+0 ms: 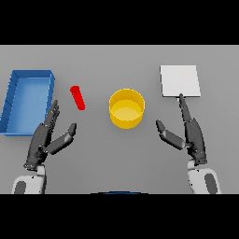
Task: Pick up the red beaker and tilt it to pour out 1 green nut into yellow bowl. Pick up the yellow bowl and place it on the metallic measuring scale.
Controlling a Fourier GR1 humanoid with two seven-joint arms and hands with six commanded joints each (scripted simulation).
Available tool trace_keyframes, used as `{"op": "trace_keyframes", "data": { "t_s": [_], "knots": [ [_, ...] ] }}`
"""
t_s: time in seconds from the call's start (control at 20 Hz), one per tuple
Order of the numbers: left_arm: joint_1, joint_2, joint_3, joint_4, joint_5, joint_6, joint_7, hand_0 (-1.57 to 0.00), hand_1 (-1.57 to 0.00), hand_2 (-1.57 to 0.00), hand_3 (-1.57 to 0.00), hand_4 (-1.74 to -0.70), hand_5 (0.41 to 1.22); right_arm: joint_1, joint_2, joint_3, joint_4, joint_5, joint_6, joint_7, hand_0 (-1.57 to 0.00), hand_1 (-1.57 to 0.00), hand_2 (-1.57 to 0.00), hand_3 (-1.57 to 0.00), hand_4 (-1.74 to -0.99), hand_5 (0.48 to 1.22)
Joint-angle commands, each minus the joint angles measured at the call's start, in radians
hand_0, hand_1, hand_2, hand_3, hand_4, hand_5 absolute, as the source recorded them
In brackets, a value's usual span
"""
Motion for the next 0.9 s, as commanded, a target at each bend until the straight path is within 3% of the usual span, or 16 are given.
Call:
{"op": "trace_keyframes", "data": {
  "t_s": [0.0,0.1,0.2,0.35,0.85],
  "knots": [
    [-0.022,-0.004,0.003,0.025,-0.004,0.003,0.024,0.00,0.00,0.00,0.00,-1.14,0.650,-0.011,-0.007,-0.009,0.000,-0.014,0.008,0.000,0.00,0.00,0.00,0.00,-1.131,0.607],
    [-0.051,-0.010,0.006,0.076,-0.003,0.000,0.022,0.00,0.00,0.00,0.00,-1.14,0.648,-0.006,-0.006,-0.003,-0.011,-0.024,0.021,-0.014,0.00,0.00,0.00,0.00,-1.163,0.624],
    [-0.127,-0.007,0.033,0.151,0.006,0.001,0.056,0.00,0.00,0.00,0.00,-1.14,0.643,-0.019,0.002,-0.010,-0.006,-0.056,0.038,0.013,0.00,0.00,0.00,0.00,-1.189,0.626],
    [-0.196,-0.007,0.063,0.263,0.019,-0.005,-0.002,0.00,0.00,0.00,0.00,-1.18,0.650,-0.002,-0.013,-0.020,-0.017,-0.073,0.053,-0.011,0.00,0.00,0.00,0.00,-1.215,0.628],
    [-0.446,-0.005,0.104,0.580,-0.028,0.014,-0.098,0.00,0.00,0.00,0.00,-1.20,0.654,0.003,-0.002,-0.018,-0.017,-0.083,0.058,-0.005,0.00,0.00,0.00,0.00,-1.229,0.628]
  ]
}}
